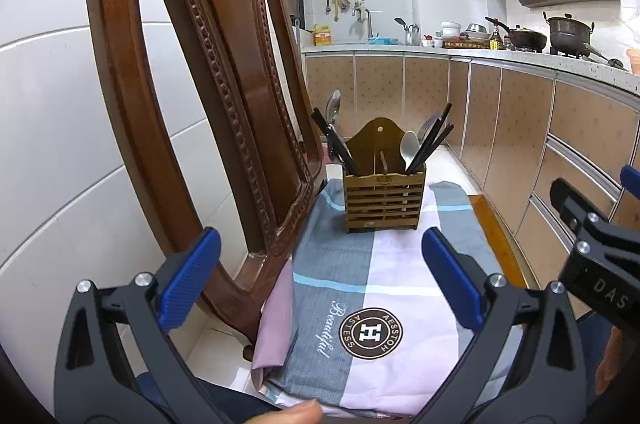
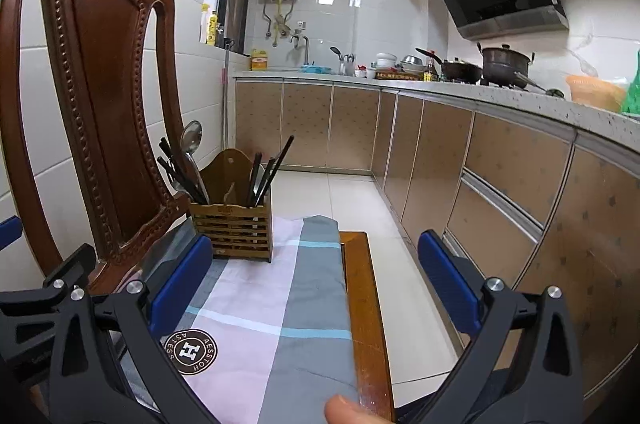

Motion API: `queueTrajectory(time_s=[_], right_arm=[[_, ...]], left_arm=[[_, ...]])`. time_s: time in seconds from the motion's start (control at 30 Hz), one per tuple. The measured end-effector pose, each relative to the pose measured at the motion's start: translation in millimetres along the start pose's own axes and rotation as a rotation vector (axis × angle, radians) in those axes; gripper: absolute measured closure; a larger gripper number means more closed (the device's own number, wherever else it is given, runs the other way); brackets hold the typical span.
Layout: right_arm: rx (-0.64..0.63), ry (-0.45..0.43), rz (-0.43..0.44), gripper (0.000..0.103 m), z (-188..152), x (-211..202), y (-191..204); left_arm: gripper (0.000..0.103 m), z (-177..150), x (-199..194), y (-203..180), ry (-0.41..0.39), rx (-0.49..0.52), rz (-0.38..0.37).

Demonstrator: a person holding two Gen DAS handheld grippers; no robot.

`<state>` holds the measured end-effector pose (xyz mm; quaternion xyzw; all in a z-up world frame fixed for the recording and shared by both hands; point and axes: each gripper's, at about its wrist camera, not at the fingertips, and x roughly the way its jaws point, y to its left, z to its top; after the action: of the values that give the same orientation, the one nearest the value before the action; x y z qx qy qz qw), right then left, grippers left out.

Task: Organize utensils

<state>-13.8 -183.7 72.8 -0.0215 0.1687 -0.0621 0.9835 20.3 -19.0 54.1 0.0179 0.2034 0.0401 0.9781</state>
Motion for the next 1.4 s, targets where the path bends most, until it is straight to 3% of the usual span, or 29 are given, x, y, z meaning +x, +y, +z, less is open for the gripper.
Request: queueTrajectory(time_s=[1.4], right_arm=[[-0.001, -0.008, -0.025, 0.003, -10.8, -2.1, -8.0]], left_arm=[[0.004, 5.3, 0.3, -14.7, 0.020, 0.027, -0.021]])
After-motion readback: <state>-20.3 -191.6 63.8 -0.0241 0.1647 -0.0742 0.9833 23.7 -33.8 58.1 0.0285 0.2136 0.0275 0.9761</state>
